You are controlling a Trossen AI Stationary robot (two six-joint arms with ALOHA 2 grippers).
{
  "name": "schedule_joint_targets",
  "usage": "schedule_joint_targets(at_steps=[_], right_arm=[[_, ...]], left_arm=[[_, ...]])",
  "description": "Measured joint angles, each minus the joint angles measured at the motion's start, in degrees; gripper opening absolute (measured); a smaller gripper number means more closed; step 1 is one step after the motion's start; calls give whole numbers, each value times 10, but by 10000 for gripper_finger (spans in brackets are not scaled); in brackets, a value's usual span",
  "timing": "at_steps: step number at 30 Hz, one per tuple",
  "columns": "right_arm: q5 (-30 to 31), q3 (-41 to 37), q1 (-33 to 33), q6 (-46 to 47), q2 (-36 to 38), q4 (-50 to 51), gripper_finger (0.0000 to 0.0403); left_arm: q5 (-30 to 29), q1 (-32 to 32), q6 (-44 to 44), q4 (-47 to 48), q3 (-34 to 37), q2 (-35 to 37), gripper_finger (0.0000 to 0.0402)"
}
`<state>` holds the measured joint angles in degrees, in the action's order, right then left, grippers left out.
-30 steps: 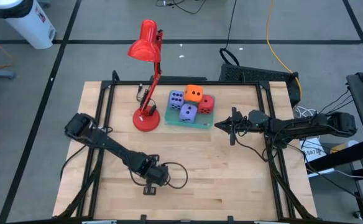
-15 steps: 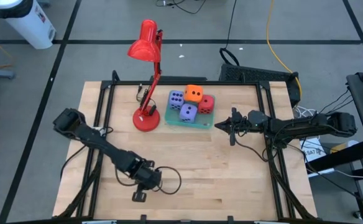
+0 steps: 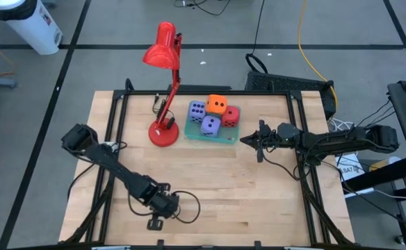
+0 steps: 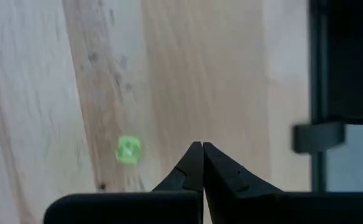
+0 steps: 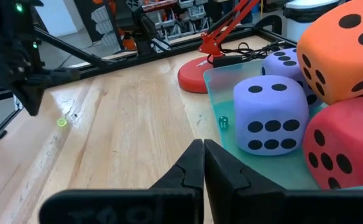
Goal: Pick & Place Dice
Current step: Put the small light green die into the blue bin
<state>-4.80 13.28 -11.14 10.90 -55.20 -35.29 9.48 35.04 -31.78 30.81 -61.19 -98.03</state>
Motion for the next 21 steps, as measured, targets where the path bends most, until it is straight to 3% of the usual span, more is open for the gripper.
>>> schedule_joint_targets(at_steps=[9, 21], right_arm=[[0, 0, 0, 0, 0, 0, 1], [0, 0, 0, 2, 0, 4, 1]], left_arm=[[34, -28, 51, 14, 0, -52, 3], [-89, -117, 134, 92, -1, -55, 4]])
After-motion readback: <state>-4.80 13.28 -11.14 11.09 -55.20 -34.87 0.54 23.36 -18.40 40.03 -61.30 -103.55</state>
